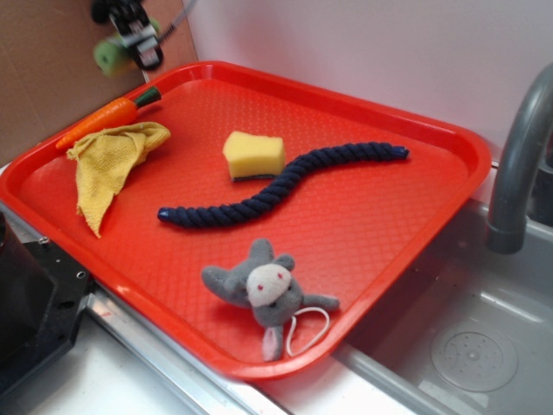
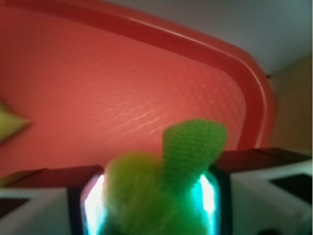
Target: Grab the green animal.
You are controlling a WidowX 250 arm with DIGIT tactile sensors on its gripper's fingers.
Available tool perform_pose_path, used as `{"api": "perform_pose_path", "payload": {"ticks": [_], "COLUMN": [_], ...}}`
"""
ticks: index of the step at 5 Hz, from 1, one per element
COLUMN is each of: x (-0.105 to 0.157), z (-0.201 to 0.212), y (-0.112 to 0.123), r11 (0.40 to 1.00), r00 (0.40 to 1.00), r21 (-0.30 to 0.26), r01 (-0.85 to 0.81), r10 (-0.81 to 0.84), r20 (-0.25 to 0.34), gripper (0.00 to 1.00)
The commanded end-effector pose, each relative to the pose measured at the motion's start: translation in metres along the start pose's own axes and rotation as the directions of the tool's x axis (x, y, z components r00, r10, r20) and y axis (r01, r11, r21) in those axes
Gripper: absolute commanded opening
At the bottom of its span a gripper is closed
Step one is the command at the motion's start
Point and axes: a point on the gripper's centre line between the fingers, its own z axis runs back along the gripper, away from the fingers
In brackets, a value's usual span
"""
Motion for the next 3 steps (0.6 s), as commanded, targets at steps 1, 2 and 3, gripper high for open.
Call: {"api": "perform_pose_path", "payload": {"ticks": [1,2,3], "x": [0.039,0.050,0.047], "z": [0.093,0.115,0.118], "y": [-0.057,-0.074,-0.071], "r11": [0.971,0.945,0.870], "r00": [0.976,0.944,0.870], "r21": [0.097,0.020,-0.009], "r01": [-0.218,-0.328,-0.493], "r10": [0.216,0.326,0.493], "r20": [0.030,0.058,0.005], "gripper": [0.00,0.00,0.00]}}
